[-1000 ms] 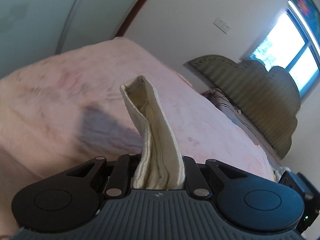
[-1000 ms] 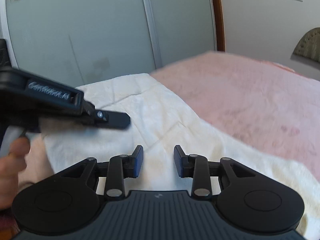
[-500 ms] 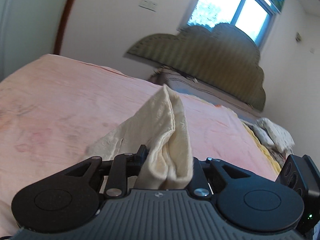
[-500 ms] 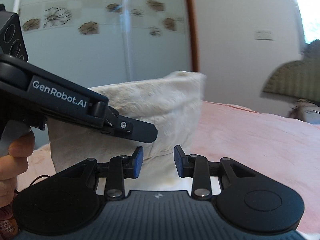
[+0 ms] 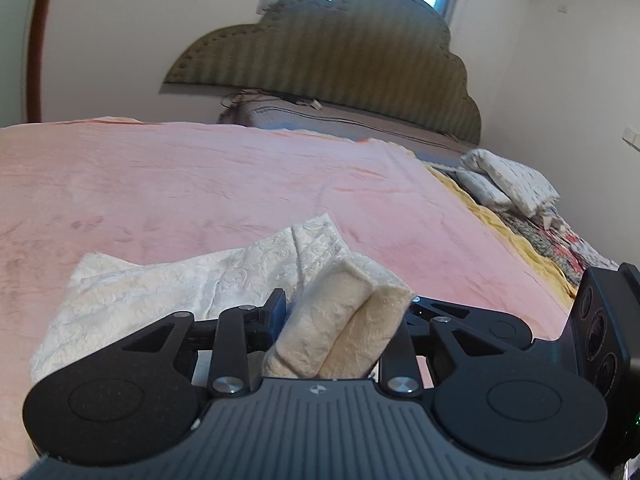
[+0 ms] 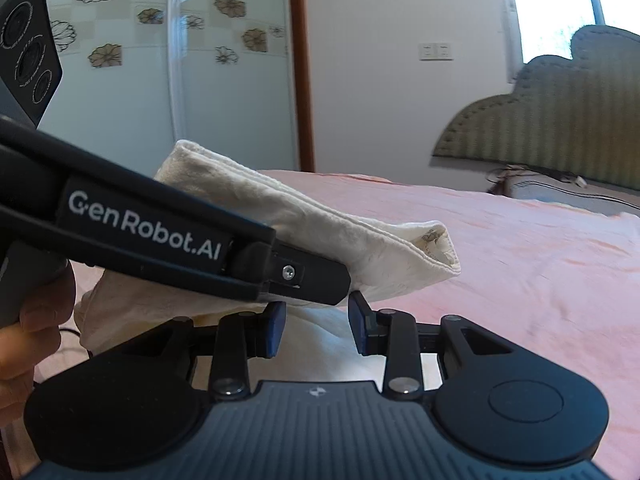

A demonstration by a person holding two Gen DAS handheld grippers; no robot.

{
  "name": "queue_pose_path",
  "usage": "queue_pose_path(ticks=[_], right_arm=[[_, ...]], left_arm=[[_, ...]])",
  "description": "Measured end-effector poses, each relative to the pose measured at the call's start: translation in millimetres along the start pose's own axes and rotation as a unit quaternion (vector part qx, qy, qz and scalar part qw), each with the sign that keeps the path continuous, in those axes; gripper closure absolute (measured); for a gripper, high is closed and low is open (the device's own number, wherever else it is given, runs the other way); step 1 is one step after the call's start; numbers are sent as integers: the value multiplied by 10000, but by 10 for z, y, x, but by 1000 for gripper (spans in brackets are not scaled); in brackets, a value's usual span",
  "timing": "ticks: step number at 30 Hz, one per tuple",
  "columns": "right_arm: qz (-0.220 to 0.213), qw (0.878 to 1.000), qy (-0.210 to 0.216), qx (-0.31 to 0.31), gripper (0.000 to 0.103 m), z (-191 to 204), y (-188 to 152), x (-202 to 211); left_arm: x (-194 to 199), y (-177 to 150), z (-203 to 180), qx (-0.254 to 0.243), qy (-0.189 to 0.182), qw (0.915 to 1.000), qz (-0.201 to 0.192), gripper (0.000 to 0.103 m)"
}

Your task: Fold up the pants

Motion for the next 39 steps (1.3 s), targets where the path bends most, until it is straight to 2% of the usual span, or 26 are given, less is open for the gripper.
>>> queue_pose_path(ticks=[3, 5, 11, 39], right_arm=[[97, 9998, -151, -32, 70, -77, -63, 63], [159, 9996, -237, -57, 70, -125, -88, 79], [278, 9989, -341, -127, 70, -189, -168, 99], [462, 9970, -295, -543, 69, -385, -444, 94]], left_arm=[[-92, -63, -162, -72, -83, 9999, 112, 73], [-147, -105, -237, -122, -128, 9997, 172, 68], [-224, -174, -334, -257, -91, 9994, 226, 68], [-370, -312, -396, -562, 58, 9977, 387, 67]])
Point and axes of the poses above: each gripper's, at about its wrist camera, not at the fingertips, and x roughly against the way its jaws point, z to its left, y to its top, the point moved 7 cm from there along -x, roughly the way its jaws point, and after that the axes turned 9 degrees about y, right-handed, at the moved point
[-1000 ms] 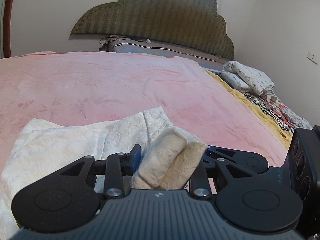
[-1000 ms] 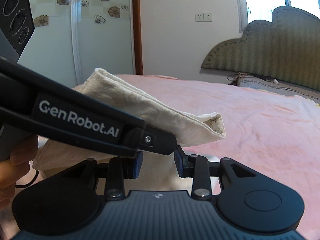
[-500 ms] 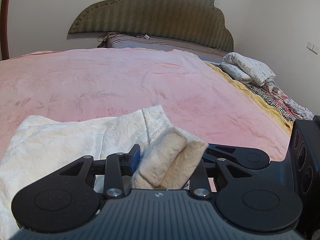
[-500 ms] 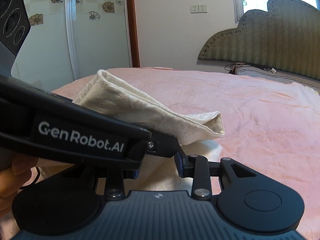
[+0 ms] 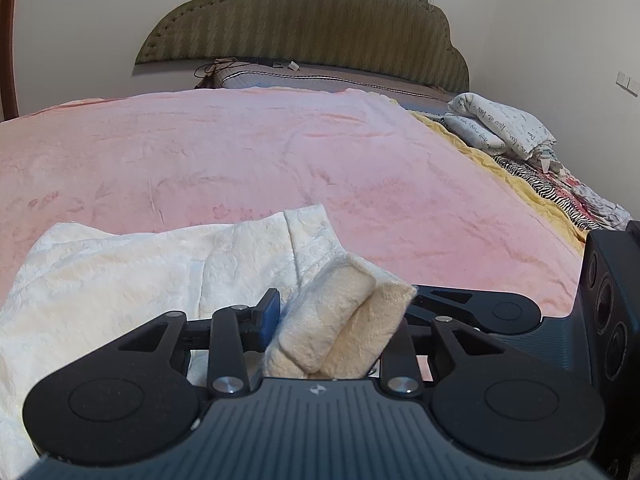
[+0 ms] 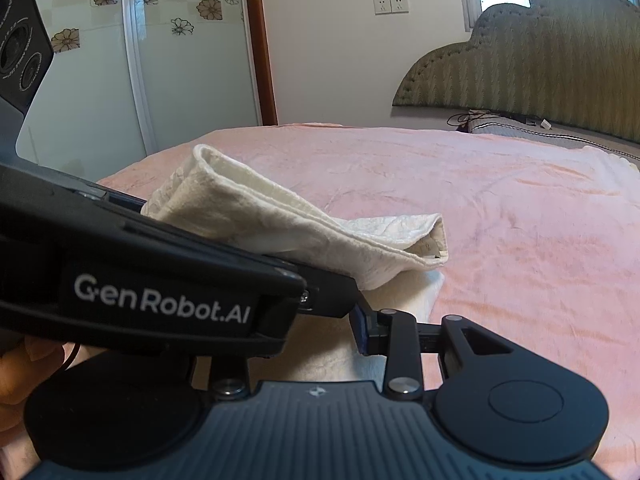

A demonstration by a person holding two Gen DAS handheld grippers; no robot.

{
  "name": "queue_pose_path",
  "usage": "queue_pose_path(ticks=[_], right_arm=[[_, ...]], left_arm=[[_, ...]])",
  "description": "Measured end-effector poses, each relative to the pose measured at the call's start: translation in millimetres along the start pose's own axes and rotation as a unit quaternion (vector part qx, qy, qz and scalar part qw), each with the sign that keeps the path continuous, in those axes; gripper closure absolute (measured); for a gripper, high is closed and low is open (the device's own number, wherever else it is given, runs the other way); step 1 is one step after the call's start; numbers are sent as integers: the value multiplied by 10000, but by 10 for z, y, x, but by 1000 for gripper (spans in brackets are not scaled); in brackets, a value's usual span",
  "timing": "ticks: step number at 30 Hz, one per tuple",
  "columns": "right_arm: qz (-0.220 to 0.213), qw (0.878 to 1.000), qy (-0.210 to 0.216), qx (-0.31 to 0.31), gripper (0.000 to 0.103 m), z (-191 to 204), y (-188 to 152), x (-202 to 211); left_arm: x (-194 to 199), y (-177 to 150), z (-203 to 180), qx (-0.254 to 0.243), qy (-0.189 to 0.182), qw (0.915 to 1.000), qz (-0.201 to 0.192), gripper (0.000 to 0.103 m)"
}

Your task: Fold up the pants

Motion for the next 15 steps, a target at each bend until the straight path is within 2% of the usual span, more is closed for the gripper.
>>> queue_pose_path(ticks=[15], right_arm=[[60, 9998, -143, -152, 69, -10, 13, -34]], left_arm=[[-8, -78, -83, -231, -25, 9997, -74, 67]])
Point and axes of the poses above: each gripper's, at about its wrist camera, not at the fingertips, and x roughly against the way its jaws point, z to its left, y to its top, the point moved 7 cm from there along -x, roughly the way its jaws point, and after that the axes turned 9 degrees about y, right-handed, at the moved point
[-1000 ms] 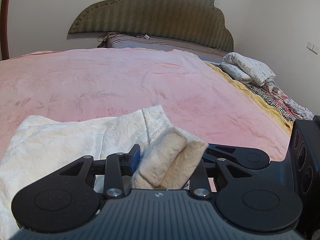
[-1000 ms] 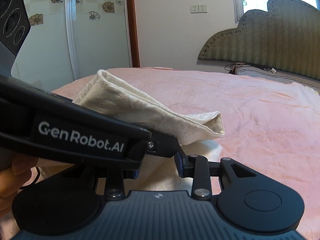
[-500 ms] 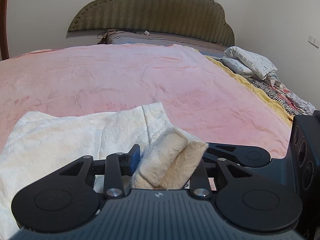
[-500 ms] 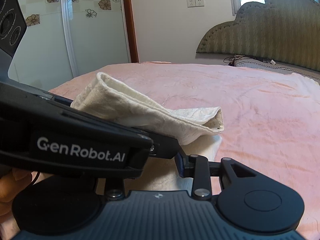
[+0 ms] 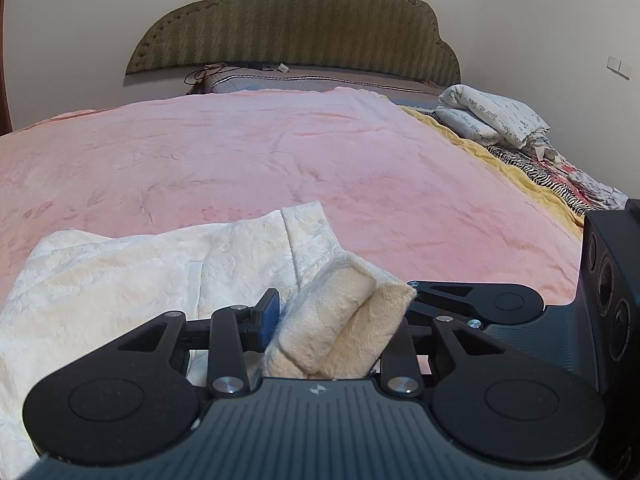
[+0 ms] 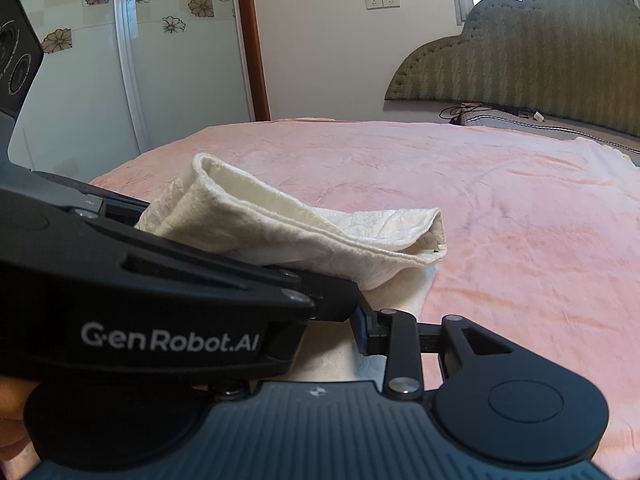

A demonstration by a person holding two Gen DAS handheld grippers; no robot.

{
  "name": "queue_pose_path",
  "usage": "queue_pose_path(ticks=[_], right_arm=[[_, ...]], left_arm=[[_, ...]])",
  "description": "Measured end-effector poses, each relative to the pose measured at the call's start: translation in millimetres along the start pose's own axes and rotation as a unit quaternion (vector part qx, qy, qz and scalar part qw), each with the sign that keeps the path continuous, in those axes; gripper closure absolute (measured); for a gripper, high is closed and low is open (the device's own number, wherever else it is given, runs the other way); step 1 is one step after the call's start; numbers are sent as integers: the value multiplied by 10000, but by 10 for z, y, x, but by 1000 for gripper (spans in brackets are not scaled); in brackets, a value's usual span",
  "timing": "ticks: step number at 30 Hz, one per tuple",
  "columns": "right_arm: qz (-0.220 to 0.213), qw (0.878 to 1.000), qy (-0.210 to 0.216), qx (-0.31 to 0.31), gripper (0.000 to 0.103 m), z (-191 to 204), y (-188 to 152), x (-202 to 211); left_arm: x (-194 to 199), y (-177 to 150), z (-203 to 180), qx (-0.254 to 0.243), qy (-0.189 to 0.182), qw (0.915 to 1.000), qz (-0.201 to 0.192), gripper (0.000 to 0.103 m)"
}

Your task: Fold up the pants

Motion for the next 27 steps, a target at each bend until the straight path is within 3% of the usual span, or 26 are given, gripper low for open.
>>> queue_pose_path(ticks=[6, 12, 22, 27], right_arm=[[35, 9999, -45, -129, 69, 9, -22, -32], [112, 9995, -75, -273, 64, -34, -31, -71], [180, 9992, -129, -344, 63, -58, -87, -119], [181, 9989, -159, -392, 63, -65, -140, -72]], left_arm=[[-42, -18, 32, -64, -57, 9999, 105, 66], [-70, -39, 13, -50, -174, 9996, 219, 55], [-85, -53, -1, -60, -200, 9992, 326, 53], [-97, -58, -14, 12, -343, 9984, 442, 46]])
Point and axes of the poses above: each gripper's, at about its wrist camera, not at the fingertips, and x roughly against the way its jaws point, z to its left, y to its top, the point moved 7 cm from there along -x, roughly the way its jaws point, and after that the axes turned 9 degrees about y, right-handed, at the moved point
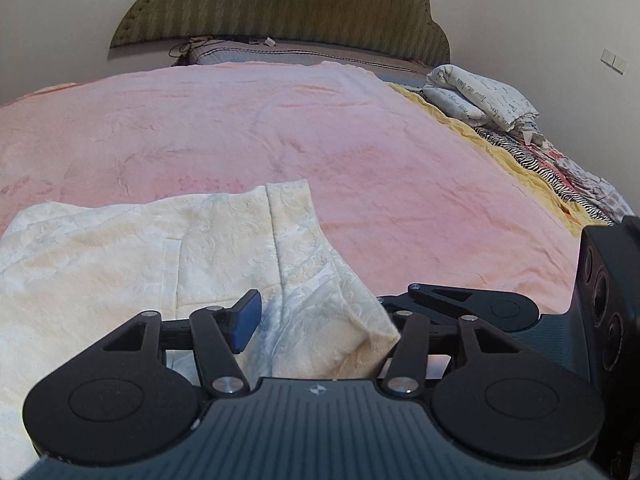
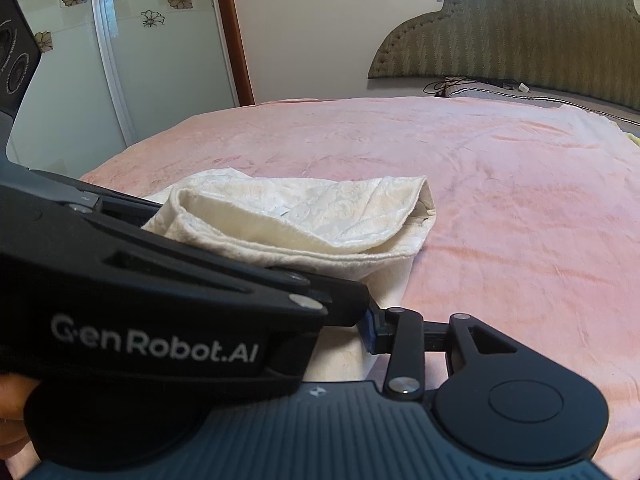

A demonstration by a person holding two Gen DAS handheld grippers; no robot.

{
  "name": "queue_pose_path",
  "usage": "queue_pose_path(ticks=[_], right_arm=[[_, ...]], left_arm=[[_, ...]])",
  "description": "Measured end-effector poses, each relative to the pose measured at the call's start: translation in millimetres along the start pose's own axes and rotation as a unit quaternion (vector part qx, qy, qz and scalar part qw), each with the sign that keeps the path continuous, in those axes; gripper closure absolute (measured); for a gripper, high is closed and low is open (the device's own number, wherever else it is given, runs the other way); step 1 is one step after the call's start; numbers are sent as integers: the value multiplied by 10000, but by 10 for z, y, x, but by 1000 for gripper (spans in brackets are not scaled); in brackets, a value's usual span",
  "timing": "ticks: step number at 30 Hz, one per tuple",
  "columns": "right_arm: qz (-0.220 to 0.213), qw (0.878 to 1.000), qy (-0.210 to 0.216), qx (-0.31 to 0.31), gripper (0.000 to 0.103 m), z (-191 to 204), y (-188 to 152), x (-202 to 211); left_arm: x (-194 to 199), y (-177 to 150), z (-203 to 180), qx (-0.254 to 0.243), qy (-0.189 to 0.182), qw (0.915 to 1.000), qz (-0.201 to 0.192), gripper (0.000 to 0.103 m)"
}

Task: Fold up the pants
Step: 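Open the left gripper and release the pants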

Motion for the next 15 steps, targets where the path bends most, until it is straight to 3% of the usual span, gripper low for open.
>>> queue_pose_path(ticks=[4, 5, 6, 8, 12, 15], right_arm=[[-22, 9999, -94, -128, 62, -43, -70, 90], [-31, 9997, -164, -167, 59, -53, -85, 124], [-30, 9994, -284, -189, 48, -72, -106, 160], [-56, 9986, -470, -251, 41, -110, -144, 233], [-194, 9971, -599, -424, 41, -154, -158, 356], [-124, 9963, -845, -136, 41, -115, -140, 340]], left_arm=[[0, -20, 6, 91, -127, 9998, 107, 46], [12, -24, 3, 124, -188, 9997, 125, 46], [26, -24, -1, 149, -254, 9995, 140, 46], [62, -6, 6, 190, -363, 9990, 152, 45], [132, 65, 99, 467, -609, 9970, 129, 45], [160, 106, 228, 721, -676, 9949, 196, 45]])
Point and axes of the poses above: each gripper's, at about its wrist camera, not at the fingertips, and x roughly against the way its jaws point, z to its left, y to its top, the point moved 7 cm from there along -x, roughly the way its jaws point, and after that the axes turned 9 degrees about y, right-handed, at the moved point
